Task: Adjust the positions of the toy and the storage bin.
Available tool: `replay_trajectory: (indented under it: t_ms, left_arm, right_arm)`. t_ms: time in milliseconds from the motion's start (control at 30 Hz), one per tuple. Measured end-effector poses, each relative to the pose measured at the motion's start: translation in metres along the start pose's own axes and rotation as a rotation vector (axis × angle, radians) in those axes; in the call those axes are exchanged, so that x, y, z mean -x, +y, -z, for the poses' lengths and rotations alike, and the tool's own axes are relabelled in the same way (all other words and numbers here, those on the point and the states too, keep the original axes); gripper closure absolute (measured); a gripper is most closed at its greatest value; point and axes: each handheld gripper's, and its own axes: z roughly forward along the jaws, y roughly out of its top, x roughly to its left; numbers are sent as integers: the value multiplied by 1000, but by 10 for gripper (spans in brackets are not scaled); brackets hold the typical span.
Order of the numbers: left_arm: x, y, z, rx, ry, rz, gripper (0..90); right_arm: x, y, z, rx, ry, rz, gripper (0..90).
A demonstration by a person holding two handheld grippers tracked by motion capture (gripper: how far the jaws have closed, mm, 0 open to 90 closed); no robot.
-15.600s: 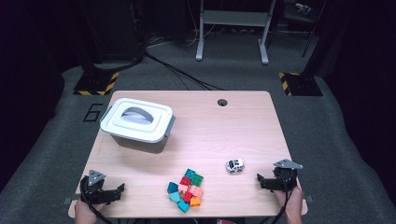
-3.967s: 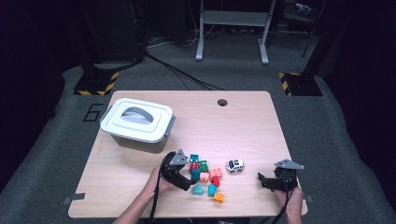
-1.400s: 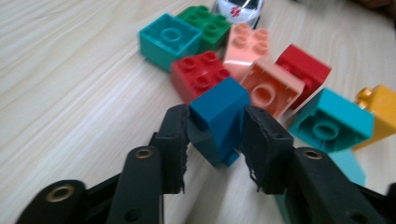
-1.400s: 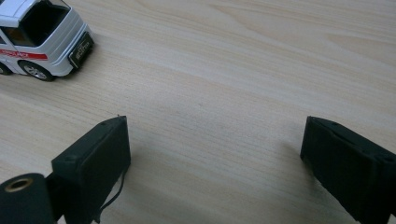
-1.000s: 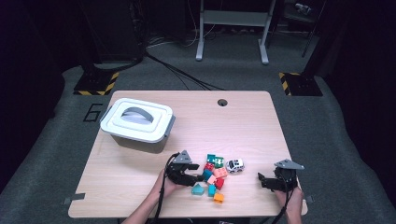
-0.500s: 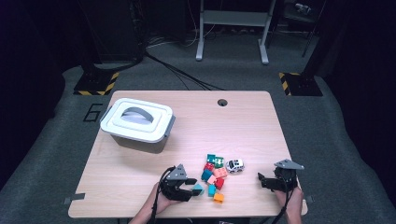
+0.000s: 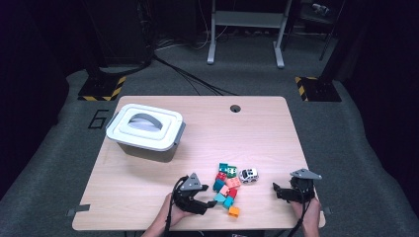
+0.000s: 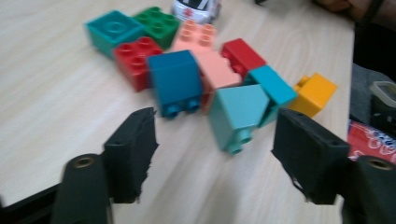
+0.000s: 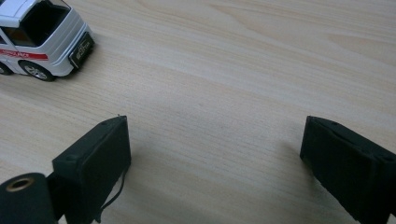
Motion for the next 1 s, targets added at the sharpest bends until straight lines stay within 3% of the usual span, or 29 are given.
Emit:
replay_trajectory:
  t_ms: [233, 467, 633, 767, 1000]
  left_arm:
    - [-28, 6, 40, 41, 120, 41, 164]
    - [-47, 18, 70, 57, 206, 72, 111]
    - [-61, 29, 90, 63, 258, 59, 90]
    - [-71, 41, 105, 74, 287, 61, 74]
    - [-78, 55, 121, 89, 291, 56, 63]
  right_arm:
    - [0, 0, 0, 0, 3, 0, 80]
    - [0, 0, 0, 0, 2, -2, 80]
    - [0, 0, 0, 0, 2, -2, 80]
    - [0, 0, 0, 0, 3, -2, 80]
    - [0, 0, 0, -1, 3, -1, 81]
